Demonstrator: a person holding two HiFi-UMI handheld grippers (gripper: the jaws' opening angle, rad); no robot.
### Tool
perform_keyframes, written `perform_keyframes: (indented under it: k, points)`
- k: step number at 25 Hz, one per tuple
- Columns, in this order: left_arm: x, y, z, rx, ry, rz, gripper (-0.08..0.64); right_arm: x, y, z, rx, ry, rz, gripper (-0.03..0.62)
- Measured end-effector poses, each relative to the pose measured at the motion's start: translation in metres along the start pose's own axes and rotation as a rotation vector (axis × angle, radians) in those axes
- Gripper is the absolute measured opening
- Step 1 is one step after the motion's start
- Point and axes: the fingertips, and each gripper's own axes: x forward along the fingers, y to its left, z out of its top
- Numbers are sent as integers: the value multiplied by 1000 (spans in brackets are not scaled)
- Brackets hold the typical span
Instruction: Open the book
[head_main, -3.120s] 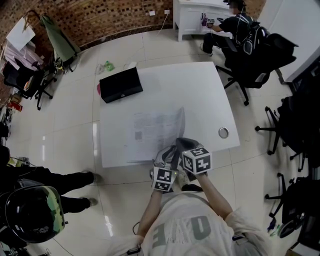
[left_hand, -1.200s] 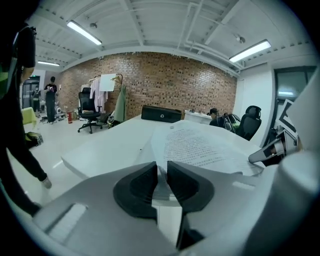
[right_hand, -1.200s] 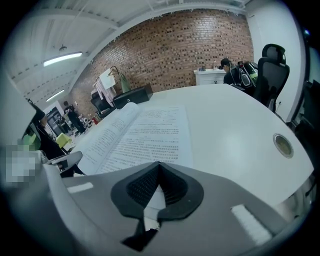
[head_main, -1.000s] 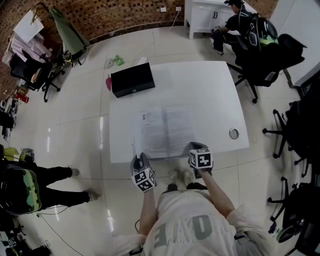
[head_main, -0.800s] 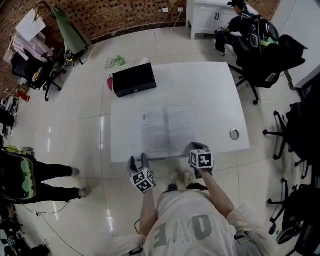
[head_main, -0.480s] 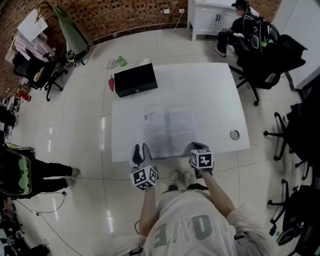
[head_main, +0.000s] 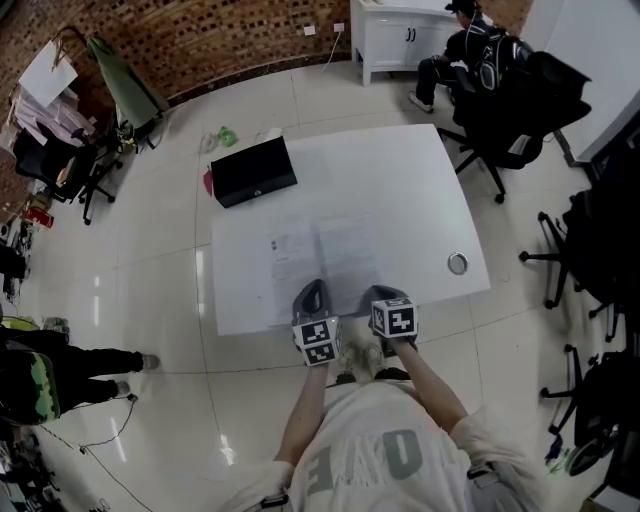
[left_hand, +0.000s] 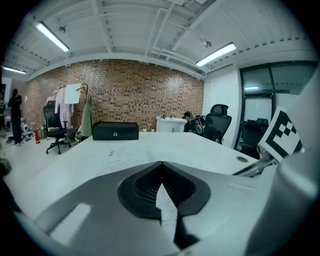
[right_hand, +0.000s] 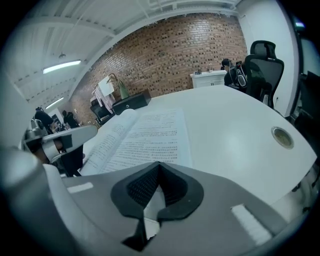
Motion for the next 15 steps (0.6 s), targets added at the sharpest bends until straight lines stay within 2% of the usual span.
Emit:
perform_keyframes:
  k: [6,11,15]
  points:
    - [0,27,-19,-43,75,75,12,-1,-1,-1,1,-9,-7,3]
    - [-1,35,-25,-94,55,52,12,-2,-2,-1,-1,-17,-8,3]
    - [-3,43,-27,-113,51,88,12,-3,-3,-1,-6,-13,-1,3]
